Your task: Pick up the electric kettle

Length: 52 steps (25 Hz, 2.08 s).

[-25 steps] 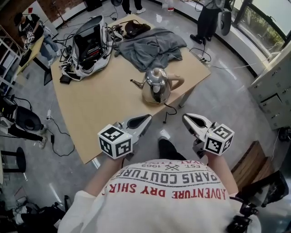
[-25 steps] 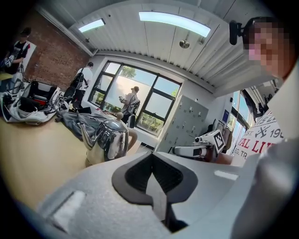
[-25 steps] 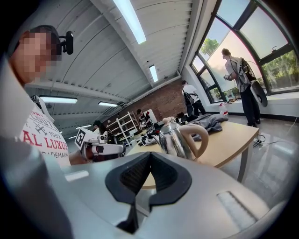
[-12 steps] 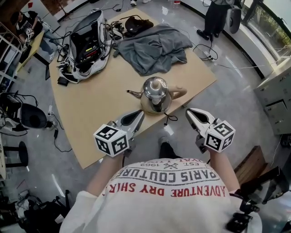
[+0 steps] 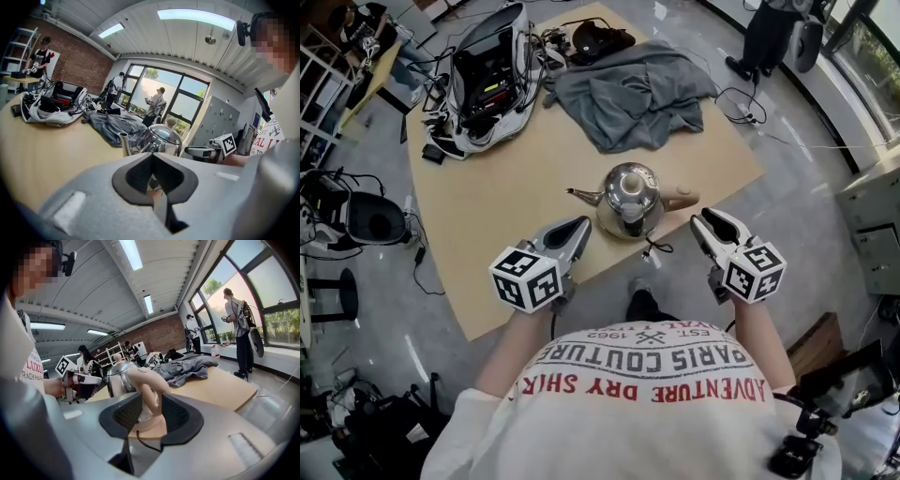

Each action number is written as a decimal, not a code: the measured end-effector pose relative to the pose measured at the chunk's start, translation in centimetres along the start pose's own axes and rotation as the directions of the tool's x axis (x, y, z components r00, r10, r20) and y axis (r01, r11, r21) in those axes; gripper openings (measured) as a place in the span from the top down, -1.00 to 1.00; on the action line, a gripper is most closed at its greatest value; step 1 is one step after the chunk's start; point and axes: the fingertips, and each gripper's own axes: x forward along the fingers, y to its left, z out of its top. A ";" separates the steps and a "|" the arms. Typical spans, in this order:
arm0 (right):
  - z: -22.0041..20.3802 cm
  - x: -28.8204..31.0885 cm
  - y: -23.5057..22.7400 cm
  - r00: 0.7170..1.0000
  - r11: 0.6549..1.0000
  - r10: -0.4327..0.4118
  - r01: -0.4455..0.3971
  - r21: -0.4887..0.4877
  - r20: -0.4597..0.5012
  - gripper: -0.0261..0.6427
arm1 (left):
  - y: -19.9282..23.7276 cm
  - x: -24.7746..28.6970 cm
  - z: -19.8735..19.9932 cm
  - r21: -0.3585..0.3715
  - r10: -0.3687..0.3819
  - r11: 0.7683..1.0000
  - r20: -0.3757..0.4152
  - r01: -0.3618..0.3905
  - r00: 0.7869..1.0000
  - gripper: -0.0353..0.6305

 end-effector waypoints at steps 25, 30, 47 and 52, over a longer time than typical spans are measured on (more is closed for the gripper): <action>-1.6 5.9 -2.5 0.997 0.999 -0.035 0.034 -0.007 -0.075 0.41 | 5.6 3.7 1.0 0.033 0.132 0.991 0.022 -0.133 0.991 0.47; -1.6 6.2 -2.6 0.997 0.999 -0.050 0.050 0.003 -0.063 0.50 | 5.7 4.1 0.8 0.001 0.137 0.991 0.030 -0.137 0.990 0.47; -1.3 6.1 -2.8 0.999 0.998 -0.040 0.041 0.044 -0.033 0.50 | 5.1 4.7 0.8 0.006 0.110 0.994 0.051 -0.110 0.993 0.60; -1.3 6.1 -2.8 0.999 0.998 -0.042 0.043 0.053 -0.022 0.50 | 5.1 4.7 0.8 0.004 0.090 0.996 0.046 -0.090 0.995 0.61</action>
